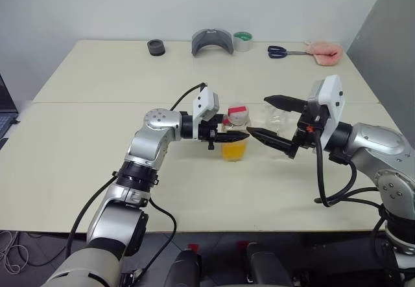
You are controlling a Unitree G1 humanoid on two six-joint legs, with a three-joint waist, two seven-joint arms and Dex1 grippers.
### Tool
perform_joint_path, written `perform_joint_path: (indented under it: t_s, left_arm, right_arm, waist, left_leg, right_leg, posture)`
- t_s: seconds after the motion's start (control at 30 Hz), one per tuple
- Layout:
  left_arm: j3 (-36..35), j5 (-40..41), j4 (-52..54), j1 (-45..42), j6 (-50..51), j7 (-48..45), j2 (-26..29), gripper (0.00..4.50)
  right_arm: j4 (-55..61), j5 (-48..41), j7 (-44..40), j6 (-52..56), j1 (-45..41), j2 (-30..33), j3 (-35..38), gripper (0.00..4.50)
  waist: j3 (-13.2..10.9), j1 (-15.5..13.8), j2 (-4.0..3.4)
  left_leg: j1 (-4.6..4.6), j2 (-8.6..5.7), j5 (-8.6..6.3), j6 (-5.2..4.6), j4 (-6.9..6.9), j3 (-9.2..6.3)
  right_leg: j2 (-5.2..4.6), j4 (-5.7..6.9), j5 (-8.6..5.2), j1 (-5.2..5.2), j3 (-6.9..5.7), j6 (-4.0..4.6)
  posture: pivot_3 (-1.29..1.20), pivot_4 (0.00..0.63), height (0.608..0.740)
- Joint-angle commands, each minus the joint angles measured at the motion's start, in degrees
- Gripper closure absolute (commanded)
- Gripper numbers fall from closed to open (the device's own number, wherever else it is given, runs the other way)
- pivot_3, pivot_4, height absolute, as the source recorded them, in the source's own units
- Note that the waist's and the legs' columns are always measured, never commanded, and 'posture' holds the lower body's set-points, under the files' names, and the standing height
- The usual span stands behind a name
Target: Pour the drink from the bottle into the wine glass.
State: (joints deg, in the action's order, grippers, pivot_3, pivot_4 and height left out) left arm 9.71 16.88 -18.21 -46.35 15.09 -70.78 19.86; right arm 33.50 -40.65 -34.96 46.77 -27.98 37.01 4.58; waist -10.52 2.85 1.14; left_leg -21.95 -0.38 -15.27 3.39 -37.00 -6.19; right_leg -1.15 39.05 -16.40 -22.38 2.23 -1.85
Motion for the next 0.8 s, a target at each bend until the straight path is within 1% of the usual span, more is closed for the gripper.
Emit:
perform_joint_path:
  t_s: [0.03,0.23,0.53,0.73,0.8]
  left_arm:
    - [-1.30,2.29,3.76,-0.46,0.68,-0.35,-0.27,2.69]
    - [-0.99,2.61,4.10,-0.59,0.94,-0.46,-0.21,2.69]
    - [-0.73,2.27,4.55,-0.64,0.89,-0.51,0.00,2.69]
    - [-0.59,2.13,4.79,-0.27,0.69,-0.59,0.17,2.69]
    - [-0.57,2.04,4.65,-0.16,0.48,-0.67,0.22,2.69]
  right_arm:
    - [0.80,-1.90,1.99,0.81,-2.17,-1.92,0.29,0.00]
    - [-2.27,-0.87,3.43,1.42,-4.97,-4.61,-2.17,0.00]
    - [-6.02,3.32,1.88,-0.89,-8.40,-5.37,-6.74,0.00]
    - [-7.29,5.00,1.71,-2.27,-9.14,-6.46,-7.55,0.00]
    - [-7.44,5.30,1.69,-2.57,-9.18,-6.76,-7.56,0.61]
  waist:
    - [0.00,0.02,0.00]
    - [0.00,0.01,0.00]
    - [0.00,0.02,0.00]
    - [0.00,0.03,0.00]
    - [0.00,0.03,0.00]
  left_leg:
    - [0.00,0.00,0.00,0.00,0.00,0.00]
    - [0.01,-0.01,0.00,0.00,0.00,0.00]
    - [0.01,0.00,0.00,0.00,0.00,-0.01]
    - [0.00,0.00,0.00,0.00,0.00,-0.01]
    - [0.00,0.00,0.00,0.00,0.00,-0.01]
  right_leg:
    - [0.00,0.00,0.00,0.00,0.00,0.00]
    - [0.00,0.00,0.00,0.00,0.00,0.00]
    - [0.00,0.00,0.00,0.00,-0.01,0.00]
    - [0.00,0.00,0.00,0.00,0.00,0.00]
    - [0.00,0.00,0.00,0.00,0.00,0.00]
  posture:
    - [0.00,0.150,0.740]
    - [0.00,0.150,0.740]
    - [0.00,0.150,0.740]
    - [0.00,0.150,0.740]
    - [0.00,0.150,0.740]
